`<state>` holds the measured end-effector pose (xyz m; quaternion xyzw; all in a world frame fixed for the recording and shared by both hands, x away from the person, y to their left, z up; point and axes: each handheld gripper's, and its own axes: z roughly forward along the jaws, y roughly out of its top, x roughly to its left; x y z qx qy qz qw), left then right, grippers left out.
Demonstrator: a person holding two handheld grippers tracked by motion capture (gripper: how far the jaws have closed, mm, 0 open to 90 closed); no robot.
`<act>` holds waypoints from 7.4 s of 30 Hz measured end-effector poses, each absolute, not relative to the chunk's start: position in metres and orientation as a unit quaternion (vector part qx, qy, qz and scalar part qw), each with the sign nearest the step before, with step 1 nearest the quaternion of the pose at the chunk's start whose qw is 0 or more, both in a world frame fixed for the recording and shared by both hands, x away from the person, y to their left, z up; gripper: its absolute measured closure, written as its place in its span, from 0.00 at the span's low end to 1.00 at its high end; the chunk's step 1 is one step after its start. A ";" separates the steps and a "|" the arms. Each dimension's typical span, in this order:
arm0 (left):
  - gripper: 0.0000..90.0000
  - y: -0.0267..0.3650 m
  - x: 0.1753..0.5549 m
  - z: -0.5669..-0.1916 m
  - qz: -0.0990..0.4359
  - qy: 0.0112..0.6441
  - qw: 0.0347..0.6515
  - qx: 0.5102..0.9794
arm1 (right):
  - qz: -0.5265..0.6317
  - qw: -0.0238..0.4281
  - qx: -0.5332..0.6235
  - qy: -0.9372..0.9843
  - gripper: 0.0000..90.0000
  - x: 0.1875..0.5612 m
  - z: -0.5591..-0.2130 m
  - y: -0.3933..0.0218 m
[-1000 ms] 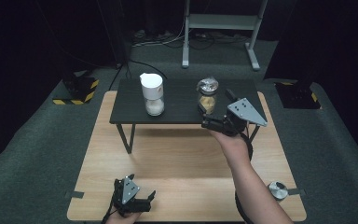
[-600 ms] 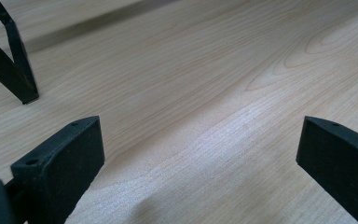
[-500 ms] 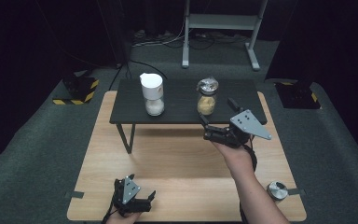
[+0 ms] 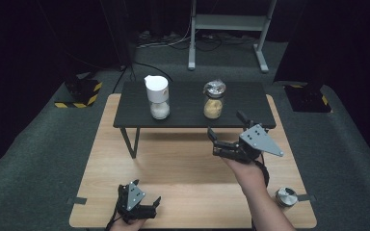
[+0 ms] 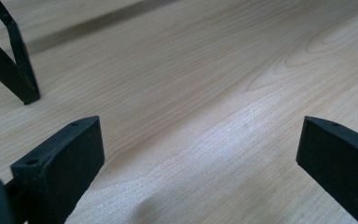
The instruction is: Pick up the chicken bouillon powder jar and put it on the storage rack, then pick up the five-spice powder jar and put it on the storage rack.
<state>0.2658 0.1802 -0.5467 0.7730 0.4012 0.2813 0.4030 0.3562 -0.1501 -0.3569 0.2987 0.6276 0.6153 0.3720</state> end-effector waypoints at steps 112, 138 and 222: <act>0.01 0.177 0.261 -0.547 0.296 0.383 0.397 0.779 | 0.532 0.320 0.306 0.721 0.00 0.270 -0.495 -0.196; 0.01 0.178 0.261 -0.547 0.293 0.385 0.398 0.779 | 0.544 0.334 0.328 0.696 0.00 0.259 -0.479 -0.230; 0.01 0.177 0.261 -0.547 0.294 0.380 0.396 0.782 | 0.498 0.353 0.441 0.659 0.25 0.233 -0.516 -0.342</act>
